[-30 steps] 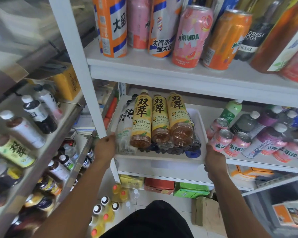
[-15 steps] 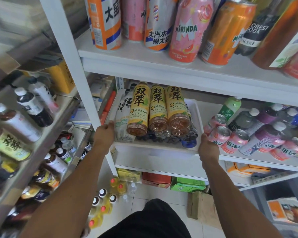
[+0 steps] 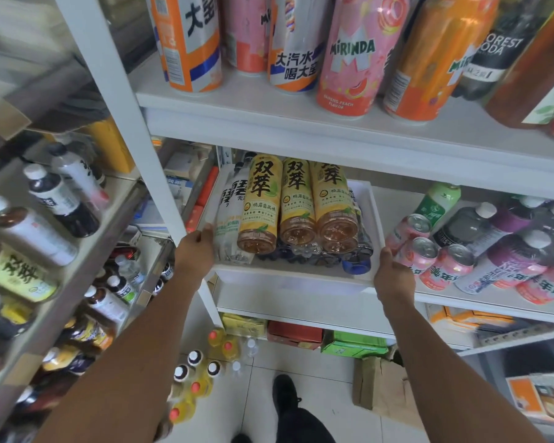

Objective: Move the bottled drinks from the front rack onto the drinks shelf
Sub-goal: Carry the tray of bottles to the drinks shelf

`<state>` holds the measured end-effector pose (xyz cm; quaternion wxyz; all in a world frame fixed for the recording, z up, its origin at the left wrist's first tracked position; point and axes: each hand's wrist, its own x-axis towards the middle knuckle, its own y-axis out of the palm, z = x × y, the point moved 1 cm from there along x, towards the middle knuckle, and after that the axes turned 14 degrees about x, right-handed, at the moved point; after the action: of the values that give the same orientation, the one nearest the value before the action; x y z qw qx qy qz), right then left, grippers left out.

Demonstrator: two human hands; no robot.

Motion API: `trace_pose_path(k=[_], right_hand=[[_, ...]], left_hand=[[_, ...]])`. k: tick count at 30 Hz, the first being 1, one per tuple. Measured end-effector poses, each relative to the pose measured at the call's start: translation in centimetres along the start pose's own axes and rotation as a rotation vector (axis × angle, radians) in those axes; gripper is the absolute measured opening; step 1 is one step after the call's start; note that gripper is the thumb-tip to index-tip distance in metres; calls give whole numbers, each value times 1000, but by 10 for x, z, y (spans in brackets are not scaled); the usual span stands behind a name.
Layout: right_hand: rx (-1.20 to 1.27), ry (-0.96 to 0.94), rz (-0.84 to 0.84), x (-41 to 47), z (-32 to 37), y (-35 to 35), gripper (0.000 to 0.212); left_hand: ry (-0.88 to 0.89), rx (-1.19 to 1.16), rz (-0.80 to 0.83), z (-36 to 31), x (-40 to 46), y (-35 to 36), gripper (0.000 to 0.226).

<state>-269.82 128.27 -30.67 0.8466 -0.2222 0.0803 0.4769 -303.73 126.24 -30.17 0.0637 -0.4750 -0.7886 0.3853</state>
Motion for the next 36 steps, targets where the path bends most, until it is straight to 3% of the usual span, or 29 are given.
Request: trace_pose_path(k=[11, 18, 21, 23, 30, 36], right_hand=[[-9, -17, 7, 16, -11, 2, 42], [-452, -243, 127, 20, -6, -4, 34], [-482, -311, 122, 23, -8, -6, 37], [-518, -323, 137, 23, -9, -4, 39], [-526, -340, 141, 27, -12, -3, 37], [-447, -265, 51, 26, -10, 2, 40]], left_hand=[[7, -18, -47, 10, 8, 9, 54], [-47, 5, -44, 13, 13, 13, 57], [-47, 14, -62, 9, 11, 15, 46], [-43, -9, -68, 10, 11, 16, 51], [-20, 38, -57, 13, 17, 15, 56], [5, -82, -35, 21, 23, 16, 50]])
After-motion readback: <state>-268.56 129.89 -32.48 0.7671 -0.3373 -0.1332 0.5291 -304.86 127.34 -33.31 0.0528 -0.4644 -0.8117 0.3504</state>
